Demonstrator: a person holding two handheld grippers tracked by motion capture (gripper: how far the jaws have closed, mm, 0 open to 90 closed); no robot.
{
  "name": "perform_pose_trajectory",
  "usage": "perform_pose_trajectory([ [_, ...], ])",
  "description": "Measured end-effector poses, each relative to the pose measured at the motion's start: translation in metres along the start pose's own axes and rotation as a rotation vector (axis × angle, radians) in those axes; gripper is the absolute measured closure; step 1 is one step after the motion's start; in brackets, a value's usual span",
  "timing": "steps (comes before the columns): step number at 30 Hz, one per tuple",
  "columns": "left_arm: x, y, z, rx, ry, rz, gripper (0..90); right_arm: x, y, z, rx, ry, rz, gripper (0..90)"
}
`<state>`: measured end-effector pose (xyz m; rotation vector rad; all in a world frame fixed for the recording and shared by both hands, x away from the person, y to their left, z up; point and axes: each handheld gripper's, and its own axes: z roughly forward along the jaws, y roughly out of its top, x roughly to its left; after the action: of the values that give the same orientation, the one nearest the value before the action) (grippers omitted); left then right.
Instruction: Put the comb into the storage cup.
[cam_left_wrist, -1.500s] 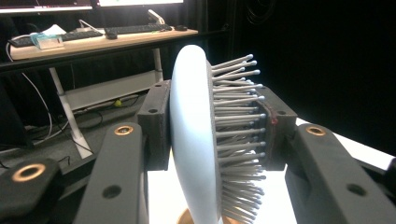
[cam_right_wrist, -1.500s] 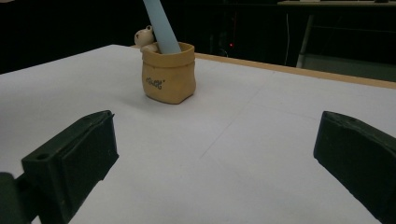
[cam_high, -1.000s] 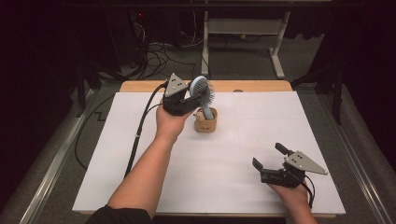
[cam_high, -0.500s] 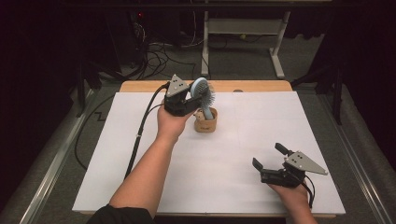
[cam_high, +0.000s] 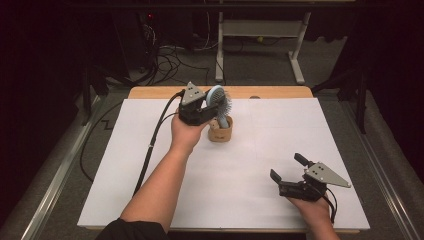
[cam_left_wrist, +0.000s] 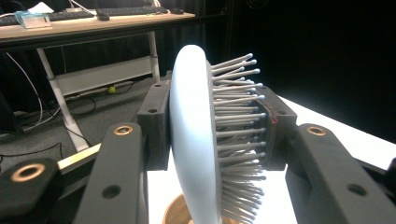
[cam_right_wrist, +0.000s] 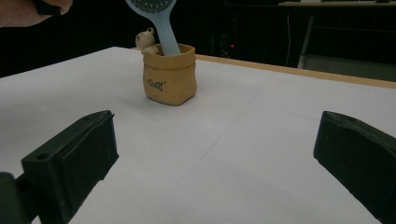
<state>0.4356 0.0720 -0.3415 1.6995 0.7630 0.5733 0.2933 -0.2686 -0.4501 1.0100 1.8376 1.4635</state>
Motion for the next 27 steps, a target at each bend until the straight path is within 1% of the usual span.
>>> perform_pose_trajectory([
  [14, 0.0012, -0.0028, 0.0046, 0.009, 0.0, -0.004, 54.9, -0.0003, -0.0005, 0.0002, 0.001, 0.0, 0.002, 0.1],
  [19, 0.0006, -0.0037, 0.0057, 0.002, 0.002, 0.0, 54.7, -0.0001, -0.0006, 0.0003, 0.003, -0.002, 0.004, 0.1],
  [27, 0.0019, -0.0043, 0.0074, 0.0, 0.008, 0.004, 51.9, 0.0001, -0.0005, 0.0002, 0.0, -0.002, 0.001, 0.1],
])
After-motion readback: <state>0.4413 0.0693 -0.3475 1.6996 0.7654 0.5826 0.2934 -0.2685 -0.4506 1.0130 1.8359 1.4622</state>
